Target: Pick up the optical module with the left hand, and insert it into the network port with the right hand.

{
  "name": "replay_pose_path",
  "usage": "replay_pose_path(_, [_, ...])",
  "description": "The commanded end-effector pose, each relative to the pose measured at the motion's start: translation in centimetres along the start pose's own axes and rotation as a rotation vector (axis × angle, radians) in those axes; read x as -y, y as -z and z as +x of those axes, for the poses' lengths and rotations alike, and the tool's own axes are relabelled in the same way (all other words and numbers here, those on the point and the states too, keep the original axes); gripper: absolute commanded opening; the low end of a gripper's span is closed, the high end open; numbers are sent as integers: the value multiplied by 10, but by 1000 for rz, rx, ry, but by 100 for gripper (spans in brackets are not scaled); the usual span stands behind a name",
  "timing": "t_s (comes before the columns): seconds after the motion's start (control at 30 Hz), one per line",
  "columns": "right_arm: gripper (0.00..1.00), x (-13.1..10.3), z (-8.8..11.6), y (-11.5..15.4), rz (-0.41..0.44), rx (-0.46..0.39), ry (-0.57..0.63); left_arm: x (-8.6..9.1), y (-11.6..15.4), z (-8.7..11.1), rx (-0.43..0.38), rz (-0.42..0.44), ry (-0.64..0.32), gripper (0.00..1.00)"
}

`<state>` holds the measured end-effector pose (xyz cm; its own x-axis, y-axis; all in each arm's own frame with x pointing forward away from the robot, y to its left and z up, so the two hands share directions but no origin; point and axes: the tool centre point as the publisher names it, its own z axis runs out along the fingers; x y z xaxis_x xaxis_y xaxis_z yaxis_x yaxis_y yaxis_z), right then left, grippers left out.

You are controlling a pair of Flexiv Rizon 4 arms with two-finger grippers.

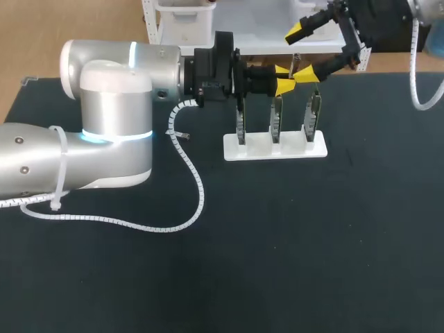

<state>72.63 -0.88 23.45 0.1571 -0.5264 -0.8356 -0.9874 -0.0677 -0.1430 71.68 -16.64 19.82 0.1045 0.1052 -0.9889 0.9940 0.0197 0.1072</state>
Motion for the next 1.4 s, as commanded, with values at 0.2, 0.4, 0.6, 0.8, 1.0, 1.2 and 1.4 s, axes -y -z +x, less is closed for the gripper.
replay_pose_path(0.2, [100, 13, 2, -5, -22, 10, 8, -1, 0, 1, 5, 0, -3, 0])
replay_pose_path(0.4, [100, 15, 5, -7, -28, 13, 4, -1, 0, 1, 5, 0, -3, 0])
replay_pose_path(0.6, [100, 16, 7, -8, -31, 33, -2, -1, 0, 1, 5, 0, -3, 0])
replay_pose_path(0.8, [100, 18, 6, -9, -41, 51, 3, -1, 0, 1, 5, 0, -3, 0])
replay_pose_path(1.0, [100, 18, 6, -11, -56, 66, 7, -1, 0, 1, 5, 0, -3, 0])
replay_pose_path(1.2, [100, 21, 7, -11, -63, 82, 8, -1, 0, 1, 5, 0, -3, 0])
replay_pose_path(1.4, [100, 24, 7, -13, -82, 75, 1, -1, 0, 1, 5, 0, -3, 0])
